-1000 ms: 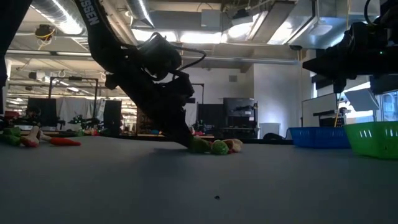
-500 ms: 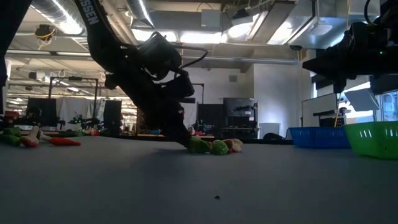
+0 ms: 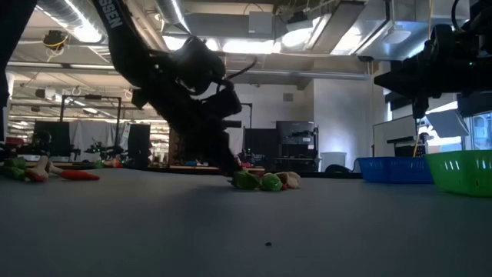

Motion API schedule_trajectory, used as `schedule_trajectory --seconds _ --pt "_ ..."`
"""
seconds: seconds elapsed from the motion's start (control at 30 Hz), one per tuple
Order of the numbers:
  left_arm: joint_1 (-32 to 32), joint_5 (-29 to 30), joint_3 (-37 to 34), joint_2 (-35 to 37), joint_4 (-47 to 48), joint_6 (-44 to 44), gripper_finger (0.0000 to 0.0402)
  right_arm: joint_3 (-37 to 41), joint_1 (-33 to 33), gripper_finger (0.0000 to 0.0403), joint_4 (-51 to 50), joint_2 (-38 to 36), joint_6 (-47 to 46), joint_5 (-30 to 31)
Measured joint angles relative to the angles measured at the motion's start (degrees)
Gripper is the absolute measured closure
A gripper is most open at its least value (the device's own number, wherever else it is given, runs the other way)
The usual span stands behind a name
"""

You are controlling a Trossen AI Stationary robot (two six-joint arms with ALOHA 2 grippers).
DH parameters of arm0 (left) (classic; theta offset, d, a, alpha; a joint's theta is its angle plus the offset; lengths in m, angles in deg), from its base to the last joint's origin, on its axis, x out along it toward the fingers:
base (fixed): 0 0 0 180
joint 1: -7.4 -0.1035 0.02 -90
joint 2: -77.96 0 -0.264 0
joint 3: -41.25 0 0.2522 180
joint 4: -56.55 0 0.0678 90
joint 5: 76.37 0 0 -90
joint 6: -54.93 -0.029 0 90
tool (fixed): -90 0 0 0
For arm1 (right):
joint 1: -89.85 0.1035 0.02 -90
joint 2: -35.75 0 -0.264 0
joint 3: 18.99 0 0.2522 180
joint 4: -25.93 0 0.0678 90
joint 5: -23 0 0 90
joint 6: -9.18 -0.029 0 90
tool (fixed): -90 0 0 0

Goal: Sort produce into baskets
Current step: Put the red chili pepper into the blue basket

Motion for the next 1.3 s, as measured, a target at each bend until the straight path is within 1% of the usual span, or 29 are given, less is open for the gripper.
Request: schedule_trajectory --seconds 0.07,0.27,0.33,0.43,0.57,0.67,0.8,0.9,1.0,1.07,1.3 --pt "0.0 0.0 0.2 1.6 0.5 0.1 0.0378 0.0 0.0 0.0388 0.0 0.0 -0.3 0.0" --pt "0.0 0.1 1.2 8.3 -0.6 0.3 0.0380 0.0 0.0 0.0388 -0.1 0.0 -0.2 -3.6" --pt "0.0 0.1 1.2 10.1 -2.4 1.0 0.0377 0.0 0.0 0.0379 0.0 0.1 -0.3 -4.8" --pt "0.0 0.1 1.2 11.7 -6.0 2.9 0.0372 0.0 0.0 0.0344 0.1 0.1 -1.7 -6.2" --pt "0.0 0.0 1.2 11.9 -11.4 7.3 0.0371 0.0 0.0 0.0274 2.6 1.2 -2.1 -7.4" --pt "0.0 0.0 1.2 11.6 -15.6 10.5 0.0374 0.0 0.0 0.0224 7.1 3.3 -2.2 -9.1" --pt "0.7 0.0 1.2 11.4 -20.1 12.4 0.0371 0.0 0.0 0.0182 15.1 8.2 -2.3 -9.7" --pt "1.8 0.0 1.2 11.4 -23.1 12.5 0.0368 -0.7 0.1 0.0170 18.5 13.2 -2.4 -10.1" --pt "3.1 0.0 1.2 11.4 -26.2 12.9 0.0369 -3.2 0.1 0.0171 18.6 19.2 -2.4 -11.2" --pt "3.8 0.0 1.2 11.4 -27.1 12.6 0.0372 -4.3 0.1 0.0175 21.2 23.5 -2.4 -12.4" --pt "4.5 0.2 1.2 11.4 -27.0 12.5 0.0371 -7.0 0.1 0.0190 36.8 37.3 -3.5 -16.3"
